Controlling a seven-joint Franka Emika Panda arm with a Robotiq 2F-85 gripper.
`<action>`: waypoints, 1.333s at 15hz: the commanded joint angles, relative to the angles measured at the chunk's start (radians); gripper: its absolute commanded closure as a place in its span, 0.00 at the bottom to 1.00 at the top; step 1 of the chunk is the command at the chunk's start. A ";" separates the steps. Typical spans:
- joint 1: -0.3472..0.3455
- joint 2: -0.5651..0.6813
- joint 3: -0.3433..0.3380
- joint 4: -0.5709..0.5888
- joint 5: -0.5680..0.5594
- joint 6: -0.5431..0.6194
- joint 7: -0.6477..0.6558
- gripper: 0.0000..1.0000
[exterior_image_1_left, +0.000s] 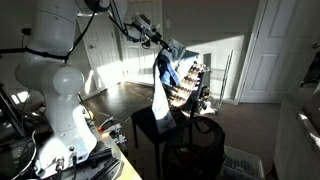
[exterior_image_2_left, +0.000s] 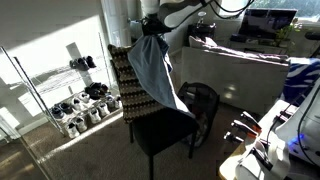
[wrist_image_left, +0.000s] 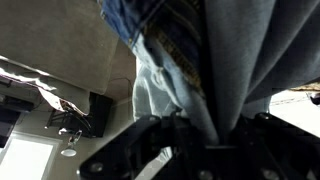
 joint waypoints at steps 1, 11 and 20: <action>-0.017 -0.181 0.053 -0.139 -0.060 -0.002 0.043 0.94; -0.111 -0.390 0.131 -0.304 -0.056 -0.231 0.178 0.94; -0.251 -0.465 0.125 -0.430 0.043 -0.250 0.291 0.94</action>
